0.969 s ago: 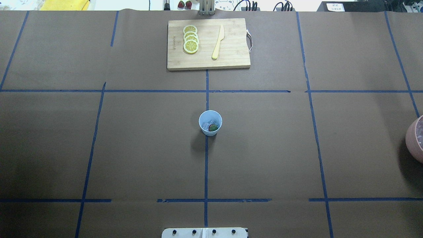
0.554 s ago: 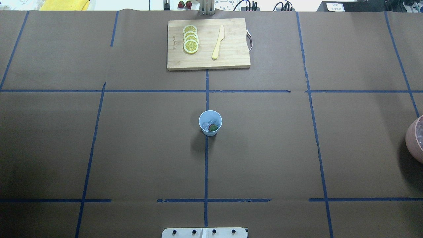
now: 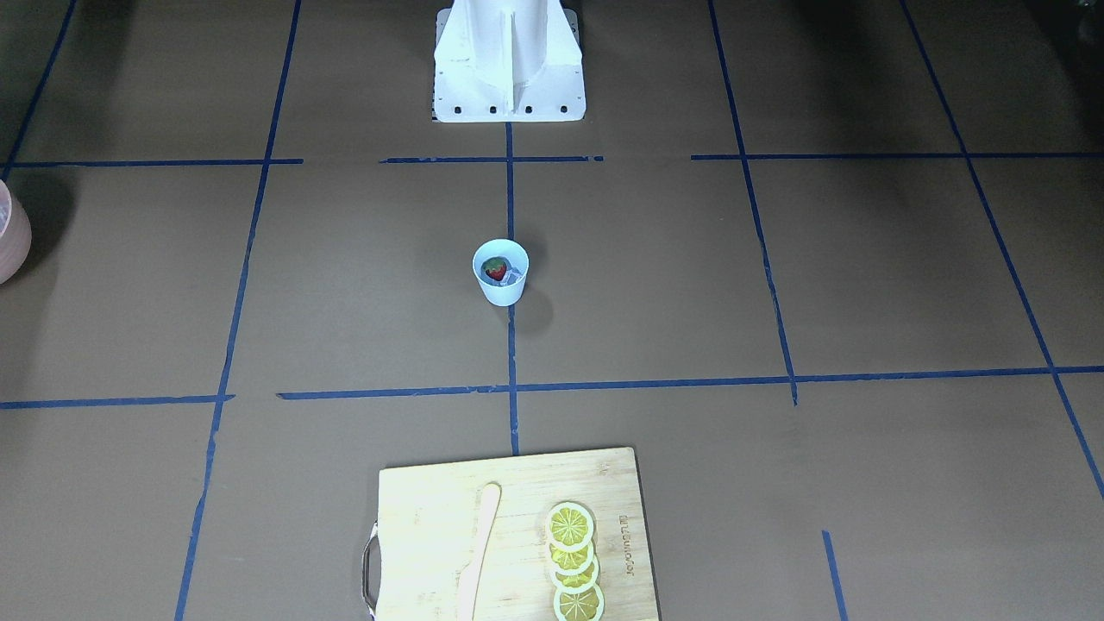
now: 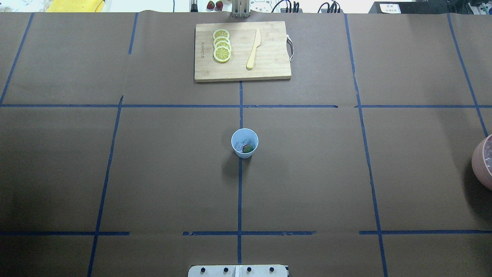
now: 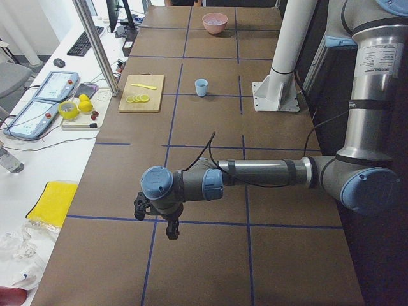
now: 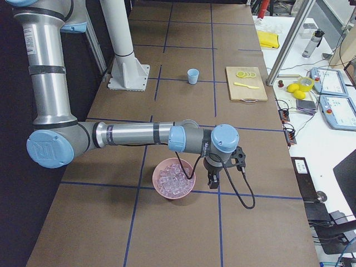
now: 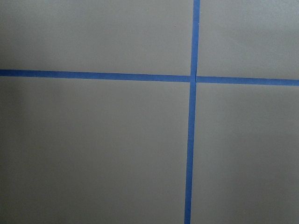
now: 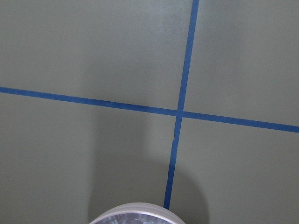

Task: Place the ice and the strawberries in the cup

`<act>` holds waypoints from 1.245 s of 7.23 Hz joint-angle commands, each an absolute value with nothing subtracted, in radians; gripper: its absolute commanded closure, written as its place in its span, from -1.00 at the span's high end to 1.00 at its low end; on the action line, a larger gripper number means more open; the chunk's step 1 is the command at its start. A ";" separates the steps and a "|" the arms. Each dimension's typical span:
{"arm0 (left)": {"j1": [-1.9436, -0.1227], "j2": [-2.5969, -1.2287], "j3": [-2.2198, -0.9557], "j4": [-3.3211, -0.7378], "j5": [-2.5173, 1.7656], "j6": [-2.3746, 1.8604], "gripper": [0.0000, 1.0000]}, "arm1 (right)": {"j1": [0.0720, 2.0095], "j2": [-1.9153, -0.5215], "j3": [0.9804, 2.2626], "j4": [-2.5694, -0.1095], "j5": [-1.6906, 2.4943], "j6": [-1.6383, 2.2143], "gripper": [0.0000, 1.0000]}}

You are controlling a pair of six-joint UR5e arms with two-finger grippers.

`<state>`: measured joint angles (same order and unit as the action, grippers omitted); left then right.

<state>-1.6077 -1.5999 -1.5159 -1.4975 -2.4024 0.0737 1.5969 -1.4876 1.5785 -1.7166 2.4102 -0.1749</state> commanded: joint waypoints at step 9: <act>-1.608 -1.606 -1.516 -1.499 -2.401 0.074 1.00 | 1.628 -1.582 1.578 -1.571 2.367 -0.166 0.99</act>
